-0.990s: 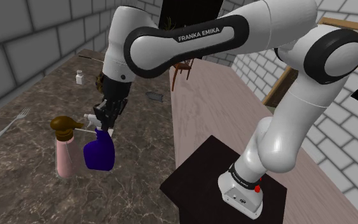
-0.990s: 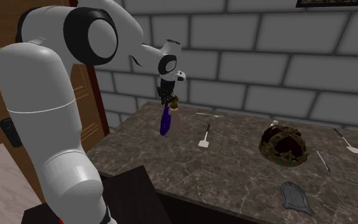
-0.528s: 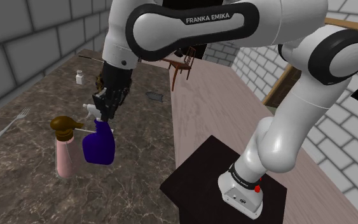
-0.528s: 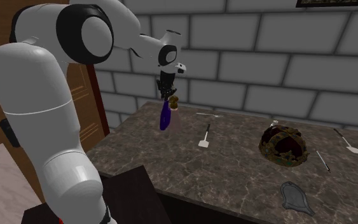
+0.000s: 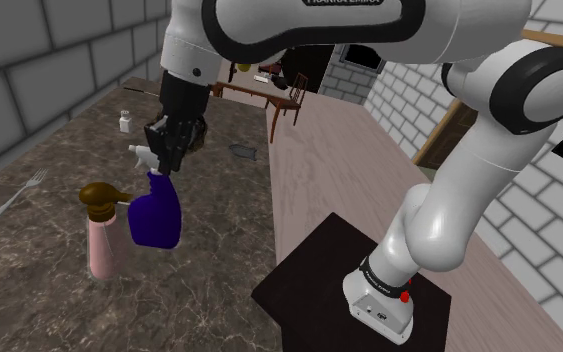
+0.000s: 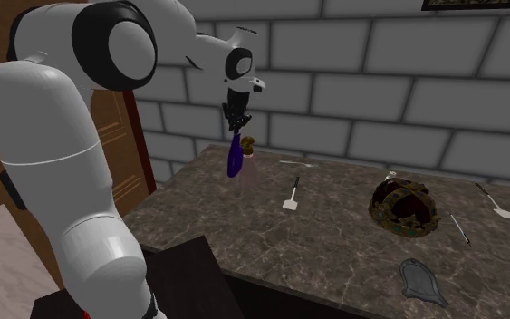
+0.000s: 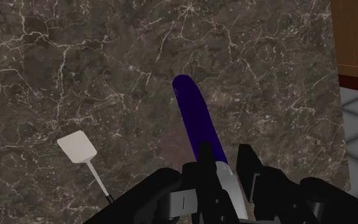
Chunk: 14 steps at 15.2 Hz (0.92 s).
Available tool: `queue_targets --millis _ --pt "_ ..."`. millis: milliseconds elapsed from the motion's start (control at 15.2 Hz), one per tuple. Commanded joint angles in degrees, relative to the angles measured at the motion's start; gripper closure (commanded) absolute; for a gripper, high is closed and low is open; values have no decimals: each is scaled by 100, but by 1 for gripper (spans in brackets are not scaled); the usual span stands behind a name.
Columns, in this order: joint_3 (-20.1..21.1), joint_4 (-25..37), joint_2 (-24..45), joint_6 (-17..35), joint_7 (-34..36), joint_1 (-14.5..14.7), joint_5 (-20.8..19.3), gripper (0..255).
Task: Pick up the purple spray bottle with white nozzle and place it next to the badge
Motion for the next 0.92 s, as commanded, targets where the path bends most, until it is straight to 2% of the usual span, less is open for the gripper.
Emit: queue_targets --millis 0,858 --pt "-6 120 -41 -159 24 -6 0 255" --pt "-22 1107 -46 -1132 225 -24 -62 255"
